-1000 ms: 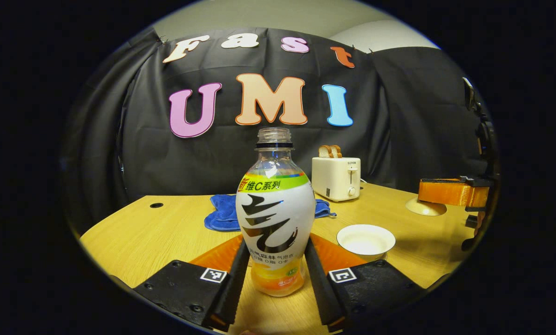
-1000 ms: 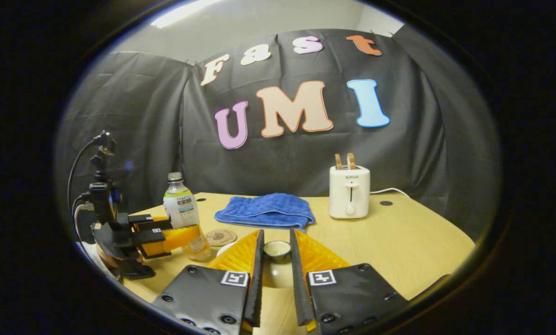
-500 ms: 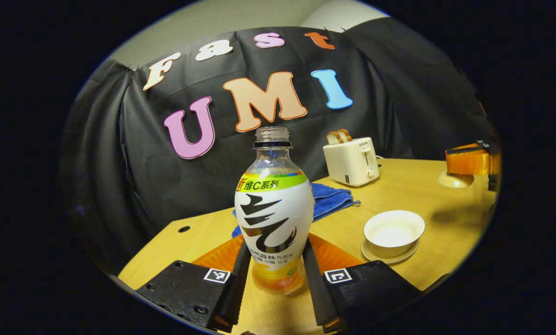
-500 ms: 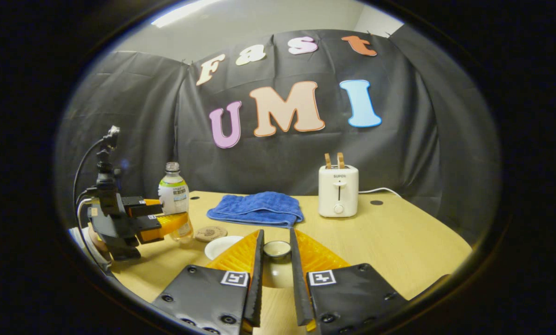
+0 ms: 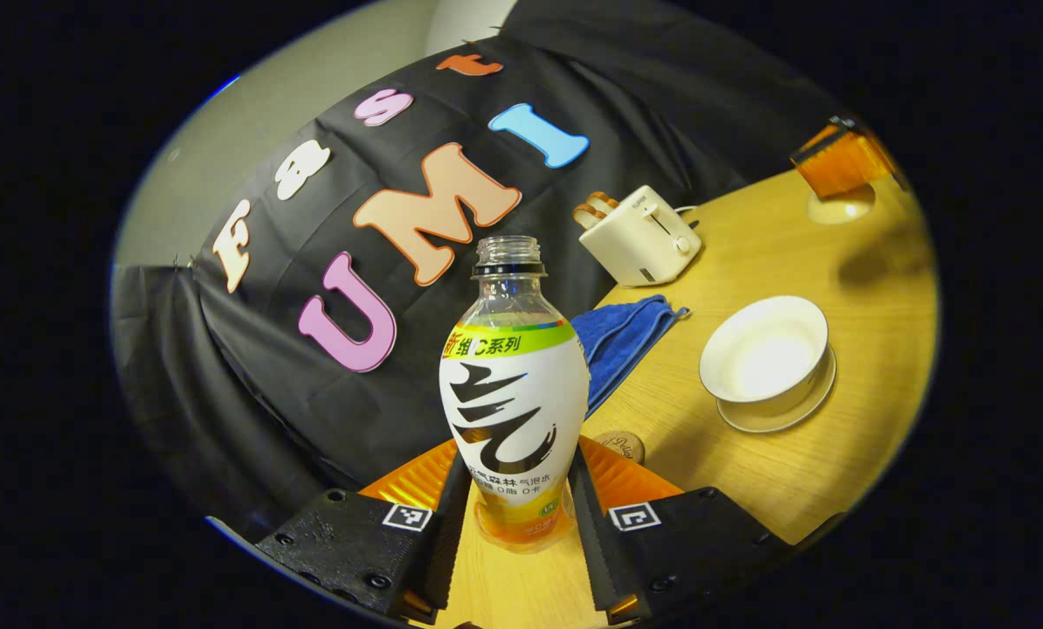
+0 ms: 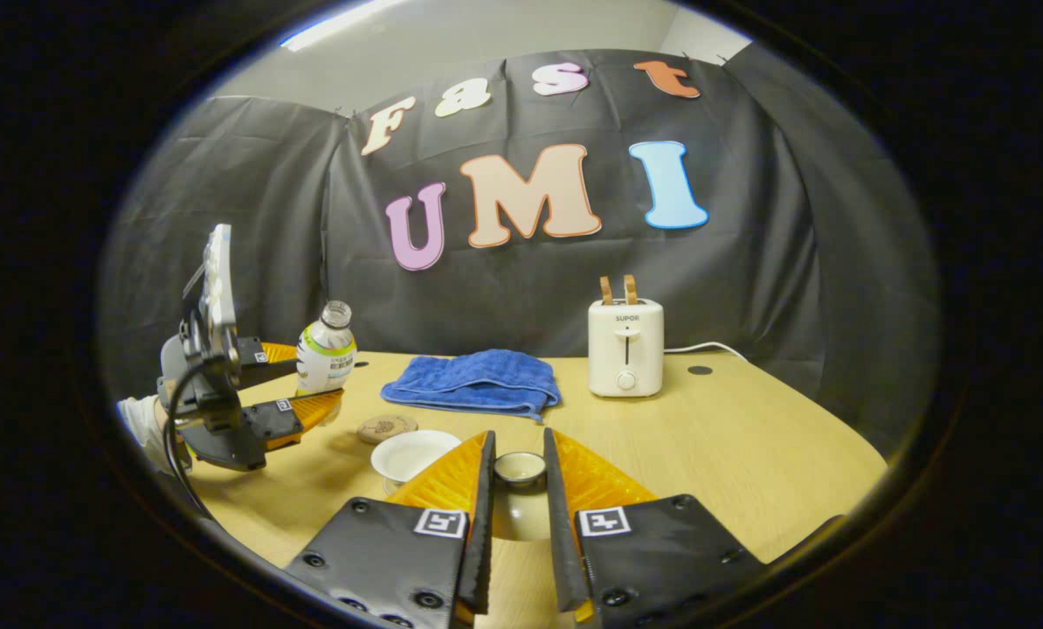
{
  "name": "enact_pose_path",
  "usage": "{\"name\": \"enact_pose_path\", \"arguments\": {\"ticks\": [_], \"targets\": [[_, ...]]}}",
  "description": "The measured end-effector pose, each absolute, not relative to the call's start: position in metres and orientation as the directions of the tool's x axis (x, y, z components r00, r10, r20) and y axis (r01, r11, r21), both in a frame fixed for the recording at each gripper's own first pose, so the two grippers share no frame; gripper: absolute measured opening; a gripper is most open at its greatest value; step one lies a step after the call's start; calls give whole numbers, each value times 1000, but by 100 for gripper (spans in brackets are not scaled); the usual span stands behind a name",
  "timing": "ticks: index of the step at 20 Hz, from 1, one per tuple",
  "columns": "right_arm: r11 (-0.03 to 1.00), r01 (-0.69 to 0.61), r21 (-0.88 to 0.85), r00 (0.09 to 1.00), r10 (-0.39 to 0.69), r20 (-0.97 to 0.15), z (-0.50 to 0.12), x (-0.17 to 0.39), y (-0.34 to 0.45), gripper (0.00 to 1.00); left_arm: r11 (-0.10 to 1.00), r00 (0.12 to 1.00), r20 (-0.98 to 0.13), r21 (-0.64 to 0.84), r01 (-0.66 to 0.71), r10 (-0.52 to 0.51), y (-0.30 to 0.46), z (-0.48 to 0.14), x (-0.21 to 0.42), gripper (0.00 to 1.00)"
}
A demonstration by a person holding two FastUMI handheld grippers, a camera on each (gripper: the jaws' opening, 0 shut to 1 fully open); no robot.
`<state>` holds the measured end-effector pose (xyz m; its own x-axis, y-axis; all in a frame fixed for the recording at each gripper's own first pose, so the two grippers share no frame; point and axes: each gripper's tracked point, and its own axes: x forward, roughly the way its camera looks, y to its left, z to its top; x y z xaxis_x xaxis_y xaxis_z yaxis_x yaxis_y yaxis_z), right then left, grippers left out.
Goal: Open the teacup lid with one hand, grasp the water bottle and pour water into the teacup with the other hand; after pouring, place the water bottle on the coaster and then close the teacup lid.
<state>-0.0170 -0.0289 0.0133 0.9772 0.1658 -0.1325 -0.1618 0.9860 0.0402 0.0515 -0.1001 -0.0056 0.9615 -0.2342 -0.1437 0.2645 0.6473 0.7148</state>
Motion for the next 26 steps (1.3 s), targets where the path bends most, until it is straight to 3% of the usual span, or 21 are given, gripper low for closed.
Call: {"name": "enact_pose_path", "arguments": {"ticks": [5,16,26], "targets": [[988,-143,55,979,149,-137,12,-18,-39,31,544,954,-150,793,272,-258,-113,-12,51,55],[990,-133,43,980,138,-141,5,-17,-48,31,210,960,-161,955,210,-229,-106,-16,51,54],[992,-118,53,981,125,-151,-1,-16,-53,31,-64,953,-232,972,224,-192,-101,-22,53,55]]}}
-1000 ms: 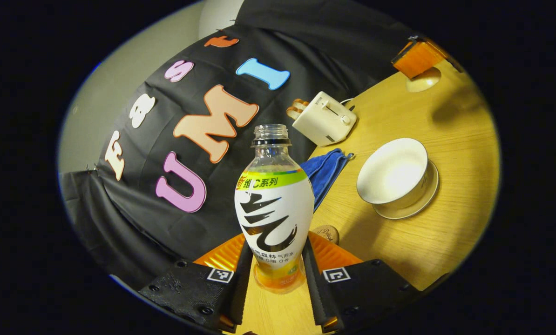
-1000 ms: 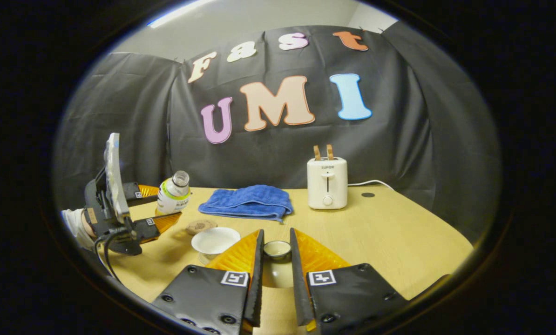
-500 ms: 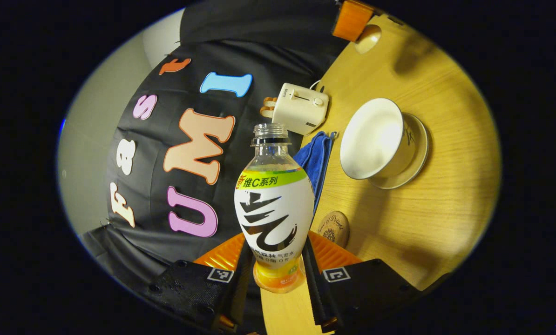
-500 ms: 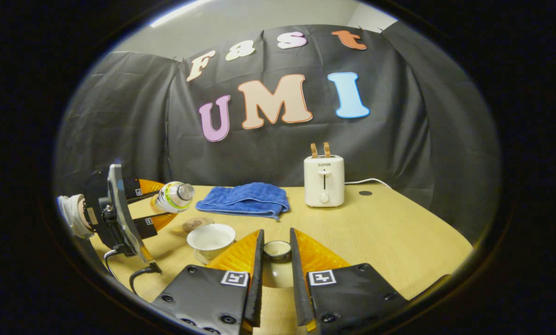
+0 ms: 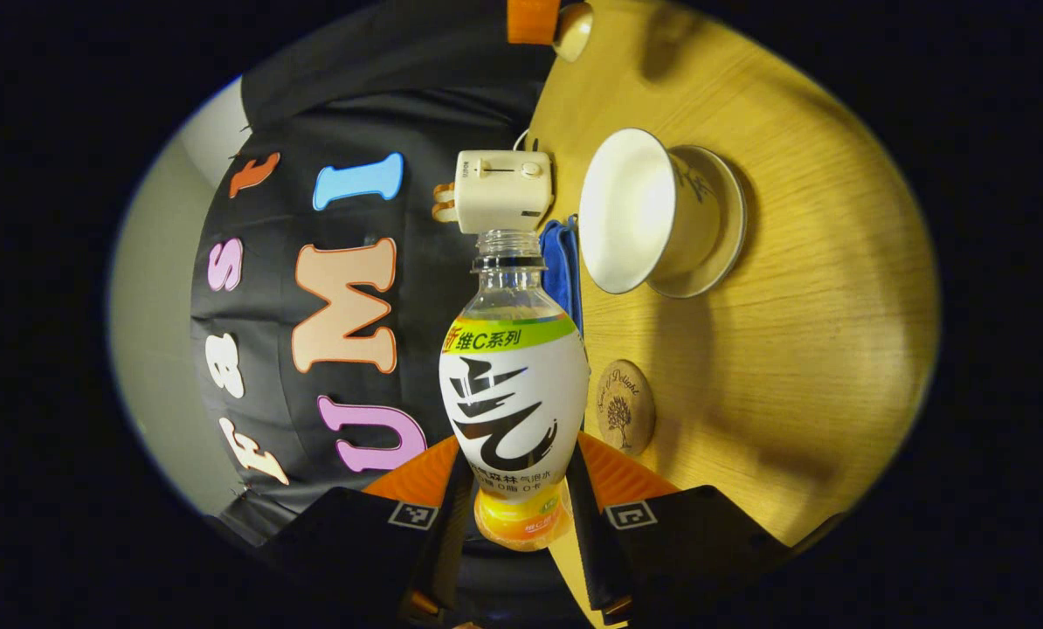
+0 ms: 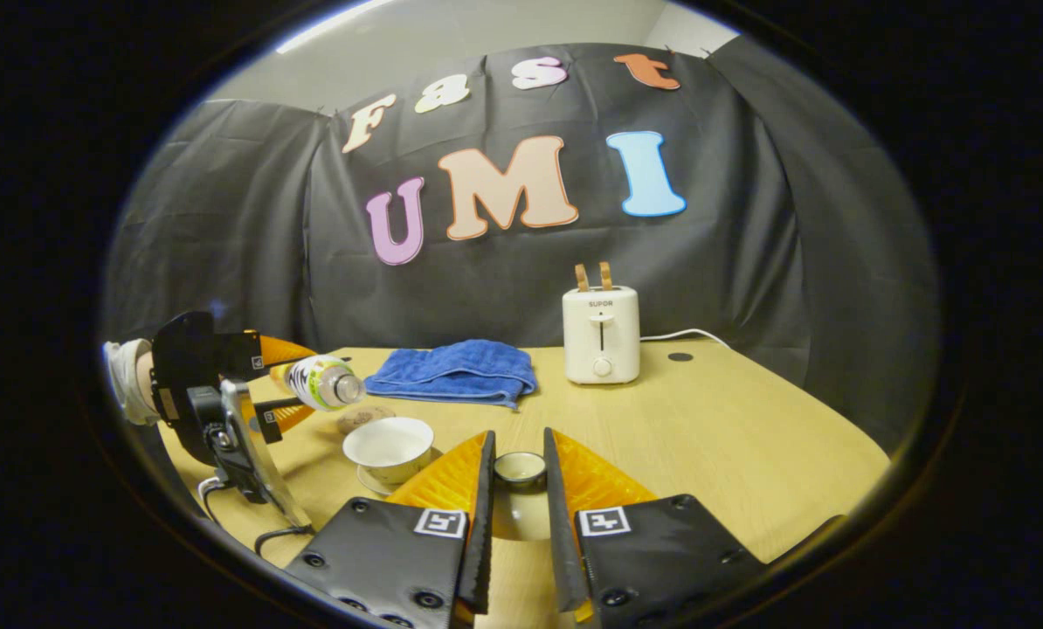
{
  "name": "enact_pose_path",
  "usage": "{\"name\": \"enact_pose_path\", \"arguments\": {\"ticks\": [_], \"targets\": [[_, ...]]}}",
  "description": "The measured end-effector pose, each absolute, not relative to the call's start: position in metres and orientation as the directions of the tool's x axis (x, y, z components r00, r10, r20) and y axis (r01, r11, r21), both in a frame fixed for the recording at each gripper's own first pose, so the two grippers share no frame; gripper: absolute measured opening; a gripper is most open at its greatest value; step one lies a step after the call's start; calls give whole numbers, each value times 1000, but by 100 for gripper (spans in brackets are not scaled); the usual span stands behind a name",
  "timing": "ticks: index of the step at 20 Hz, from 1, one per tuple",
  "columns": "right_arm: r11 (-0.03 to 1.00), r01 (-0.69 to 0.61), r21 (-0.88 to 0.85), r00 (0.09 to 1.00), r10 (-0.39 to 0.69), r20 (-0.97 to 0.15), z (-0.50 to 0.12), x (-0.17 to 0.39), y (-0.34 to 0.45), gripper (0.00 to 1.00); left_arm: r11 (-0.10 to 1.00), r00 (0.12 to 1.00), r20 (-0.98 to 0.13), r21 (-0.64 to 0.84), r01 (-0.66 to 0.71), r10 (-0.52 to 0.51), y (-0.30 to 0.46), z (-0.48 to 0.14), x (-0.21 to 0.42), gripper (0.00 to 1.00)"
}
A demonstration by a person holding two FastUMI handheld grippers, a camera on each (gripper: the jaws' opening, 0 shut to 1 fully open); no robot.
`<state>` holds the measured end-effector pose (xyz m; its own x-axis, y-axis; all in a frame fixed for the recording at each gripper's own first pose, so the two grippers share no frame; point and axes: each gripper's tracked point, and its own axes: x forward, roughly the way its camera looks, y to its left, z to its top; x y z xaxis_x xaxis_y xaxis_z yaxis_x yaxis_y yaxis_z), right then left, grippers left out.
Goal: Open the teacup lid with one hand, grasp the water bottle and pour water into the teacup with the other hand; after pouring, place the water bottle on the coaster and then close the teacup lid.
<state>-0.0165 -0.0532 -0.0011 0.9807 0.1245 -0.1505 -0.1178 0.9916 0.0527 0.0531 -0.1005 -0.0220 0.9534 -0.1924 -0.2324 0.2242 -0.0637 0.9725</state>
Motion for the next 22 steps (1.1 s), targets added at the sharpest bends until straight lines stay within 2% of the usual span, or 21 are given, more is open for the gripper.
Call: {"name": "enact_pose_path", "arguments": {"ticks": [11,22], "targets": [[990,-123,73,979,133,-155,-10,-16,-53,32,-310,945,-284,924,224,-164,-102,-23,61,55],[986,-146,74,977,156,-144,-12,-18,-44,32,-471,956,-261,866,170,-135,-97,1,65,55]]}}
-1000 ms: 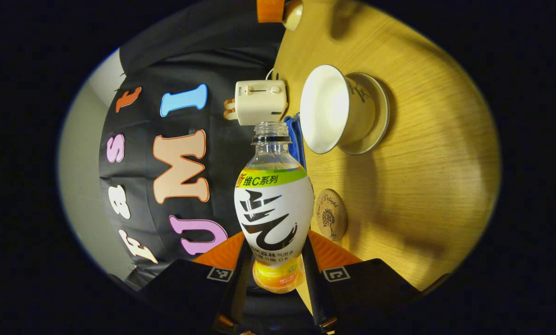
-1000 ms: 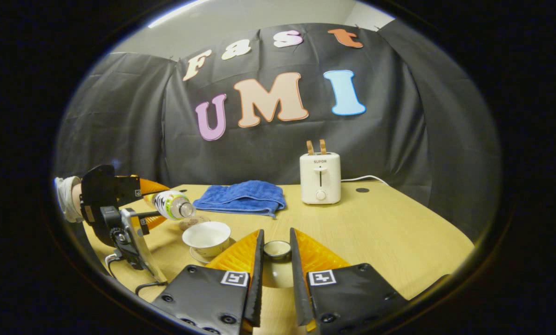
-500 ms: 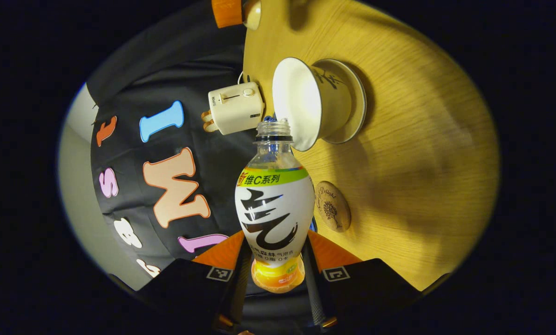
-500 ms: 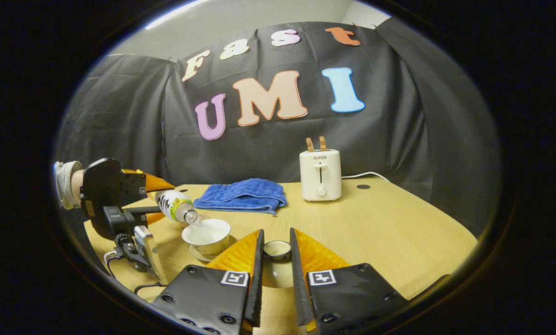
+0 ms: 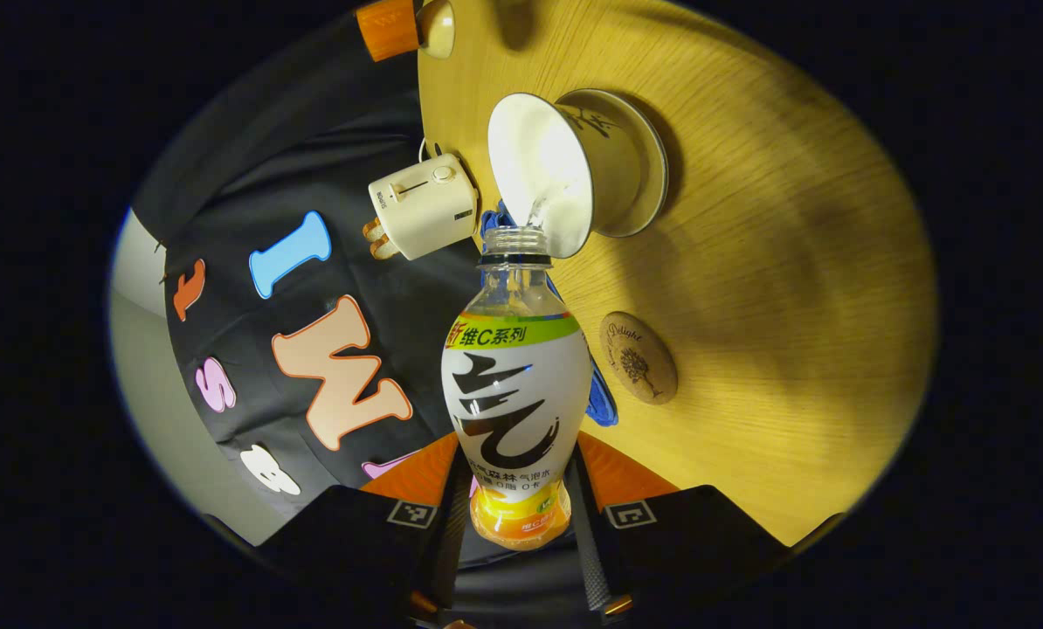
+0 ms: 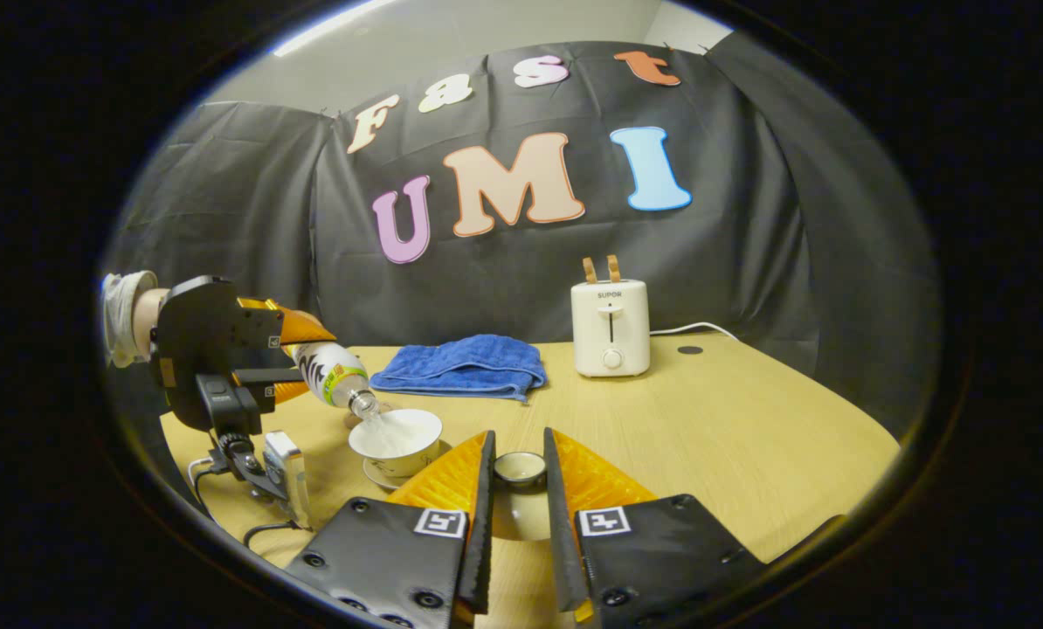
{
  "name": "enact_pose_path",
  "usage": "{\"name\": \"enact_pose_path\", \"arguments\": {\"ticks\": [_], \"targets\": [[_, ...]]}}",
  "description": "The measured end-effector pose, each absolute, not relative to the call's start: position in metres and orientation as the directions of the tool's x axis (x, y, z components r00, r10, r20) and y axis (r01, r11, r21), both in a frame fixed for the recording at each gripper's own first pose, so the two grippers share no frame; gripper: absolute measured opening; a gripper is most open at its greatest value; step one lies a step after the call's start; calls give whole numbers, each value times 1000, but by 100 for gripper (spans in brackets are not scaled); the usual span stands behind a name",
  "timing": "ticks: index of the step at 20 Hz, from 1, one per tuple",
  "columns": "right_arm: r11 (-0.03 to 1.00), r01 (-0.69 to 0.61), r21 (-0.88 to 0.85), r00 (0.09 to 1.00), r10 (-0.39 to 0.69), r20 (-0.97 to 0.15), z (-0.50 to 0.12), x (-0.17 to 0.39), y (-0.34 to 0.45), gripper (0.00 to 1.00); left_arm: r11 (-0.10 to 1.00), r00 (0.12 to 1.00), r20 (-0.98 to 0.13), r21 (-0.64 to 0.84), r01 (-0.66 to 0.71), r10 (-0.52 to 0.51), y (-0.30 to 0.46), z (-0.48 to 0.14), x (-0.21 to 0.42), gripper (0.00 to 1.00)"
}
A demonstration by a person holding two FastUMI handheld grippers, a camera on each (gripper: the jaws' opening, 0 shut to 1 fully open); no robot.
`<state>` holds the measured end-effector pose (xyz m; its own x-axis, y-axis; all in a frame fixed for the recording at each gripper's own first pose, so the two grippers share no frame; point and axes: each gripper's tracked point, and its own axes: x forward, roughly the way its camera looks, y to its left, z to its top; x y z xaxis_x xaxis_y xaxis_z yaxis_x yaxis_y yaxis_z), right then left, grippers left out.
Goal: Open the teacup lid with one hand, grasp the water bottle and pour water into the teacup with the other hand; after pouring, place the water bottle on the coaster and then close the teacup lid.
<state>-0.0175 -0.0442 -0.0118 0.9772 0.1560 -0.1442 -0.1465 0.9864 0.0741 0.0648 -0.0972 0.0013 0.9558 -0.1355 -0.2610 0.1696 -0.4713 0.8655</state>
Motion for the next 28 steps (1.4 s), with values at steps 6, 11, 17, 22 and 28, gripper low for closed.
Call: {"name": "enact_pose_path", "arguments": {"ticks": [6,11,17,22,28], "targets": [[986,-149,80,978,159,-134,-8,-19,-44,31,-558,958,-257,817,144,-128,-105,12,68,55],[984,-158,87,978,168,-125,-4,-20,-42,32,-614,962,-238,782,108,-134,-114,27,68,56],[983,-168,77,975,177,-132,-8,-21,-36,32,-694,965,-230,715,82,-123,-118,41,71,55],[983,-167,81,975,177,-134,-9,-20,-37,32,-739,968,-218,671,57,-124,-118,49,68,55],[982,-172,79,974,182,-135,-9,-21,-35,32,-744,968,-216,667,47,-132,-123,54,70,55]]}}
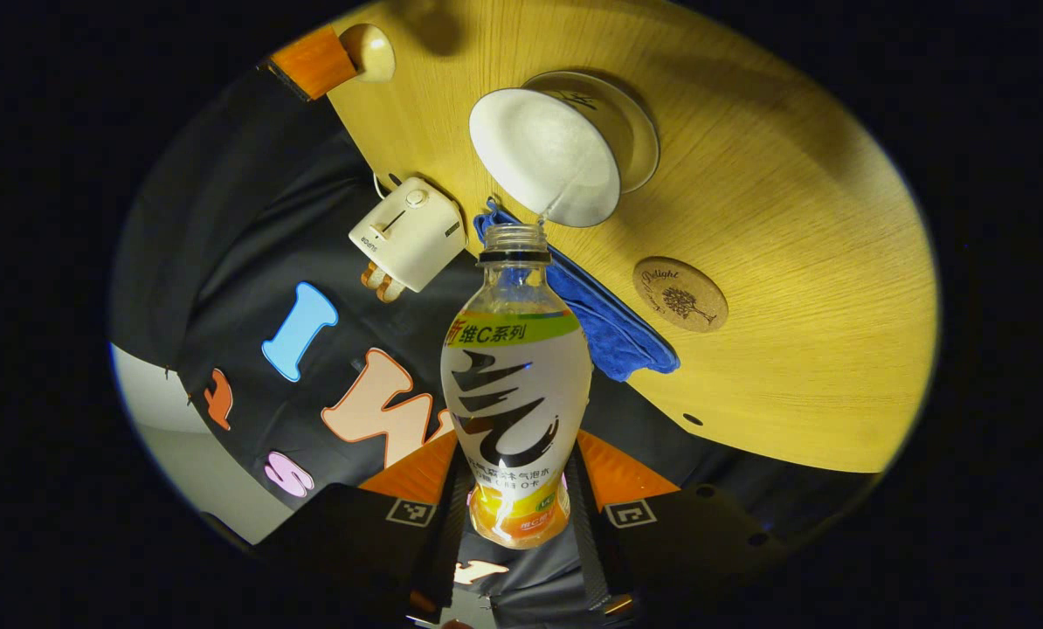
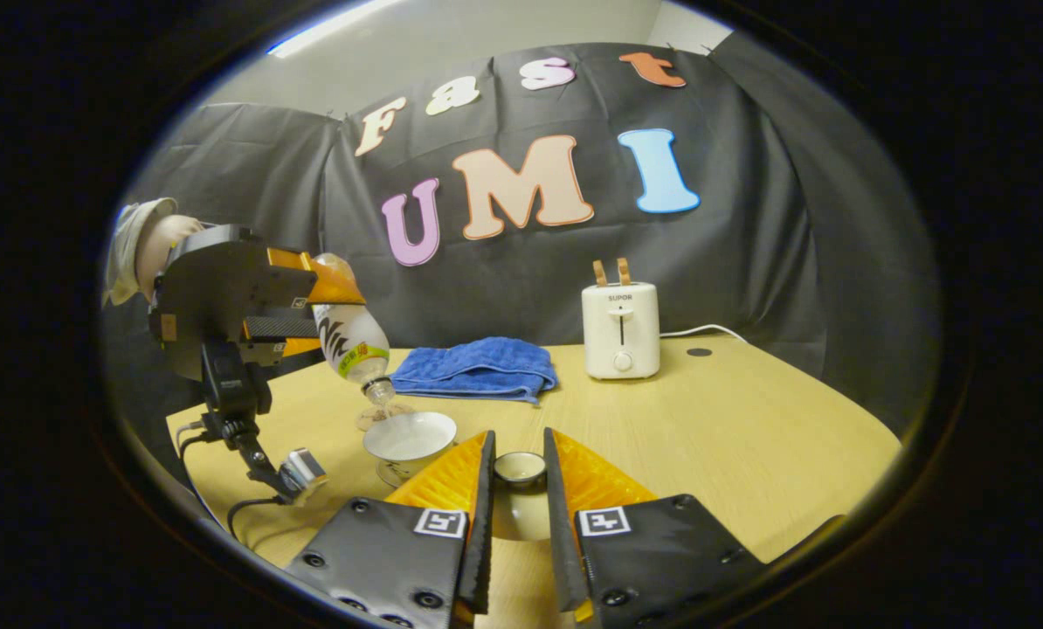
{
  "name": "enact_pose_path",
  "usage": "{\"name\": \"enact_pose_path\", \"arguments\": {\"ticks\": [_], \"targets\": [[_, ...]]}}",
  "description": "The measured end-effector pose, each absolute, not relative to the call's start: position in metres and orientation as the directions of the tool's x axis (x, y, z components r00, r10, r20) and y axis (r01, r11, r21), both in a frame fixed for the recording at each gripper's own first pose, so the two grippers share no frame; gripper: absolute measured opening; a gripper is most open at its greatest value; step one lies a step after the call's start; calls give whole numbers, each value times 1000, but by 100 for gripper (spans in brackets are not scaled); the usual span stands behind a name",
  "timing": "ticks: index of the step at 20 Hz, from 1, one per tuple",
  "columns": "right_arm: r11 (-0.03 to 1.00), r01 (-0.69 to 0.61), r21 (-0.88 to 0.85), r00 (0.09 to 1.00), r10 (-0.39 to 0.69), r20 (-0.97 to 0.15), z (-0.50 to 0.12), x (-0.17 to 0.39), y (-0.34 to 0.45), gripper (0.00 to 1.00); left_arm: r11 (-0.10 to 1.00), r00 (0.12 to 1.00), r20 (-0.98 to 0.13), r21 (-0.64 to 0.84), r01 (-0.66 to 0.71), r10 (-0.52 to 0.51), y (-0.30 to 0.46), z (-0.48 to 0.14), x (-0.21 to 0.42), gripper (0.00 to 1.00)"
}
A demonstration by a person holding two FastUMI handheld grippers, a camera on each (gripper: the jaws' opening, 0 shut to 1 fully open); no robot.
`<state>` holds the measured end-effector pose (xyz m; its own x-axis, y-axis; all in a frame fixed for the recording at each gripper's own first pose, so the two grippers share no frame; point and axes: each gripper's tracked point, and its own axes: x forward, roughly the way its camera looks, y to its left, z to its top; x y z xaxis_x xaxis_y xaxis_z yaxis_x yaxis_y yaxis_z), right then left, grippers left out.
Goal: Open the teacup lid with one hand, grasp the water bottle and pour water into the teacup with the other hand; after pouring, place the water bottle on the coaster and then close the teacup lid.
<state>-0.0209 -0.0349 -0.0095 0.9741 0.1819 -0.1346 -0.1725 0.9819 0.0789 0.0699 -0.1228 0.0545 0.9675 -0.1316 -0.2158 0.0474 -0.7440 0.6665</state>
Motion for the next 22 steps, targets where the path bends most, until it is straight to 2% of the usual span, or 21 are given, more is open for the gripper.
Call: {"name": "enact_pose_path", "arguments": {"ticks": [9,12,17,22], "targets": [[980,-181,82,972,191,-135,-8,-22,-32,31,-745,962,-232,665,50,-143,-124,50,65,55],[980,-182,83,972,192,-135,-9,-22,-31,32,-715,950,-261,696,64,-169,-127,39,63,55],[977,-196,81,971,204,-122,-1,-24,-24,31,-548,923,-338,815,189,-183,-116,12,58,55],[976,-208,71,970,215,-117,5,-21,-14,31,-322,896,-385,896,306,-220,-104,-4,45,54]]}}
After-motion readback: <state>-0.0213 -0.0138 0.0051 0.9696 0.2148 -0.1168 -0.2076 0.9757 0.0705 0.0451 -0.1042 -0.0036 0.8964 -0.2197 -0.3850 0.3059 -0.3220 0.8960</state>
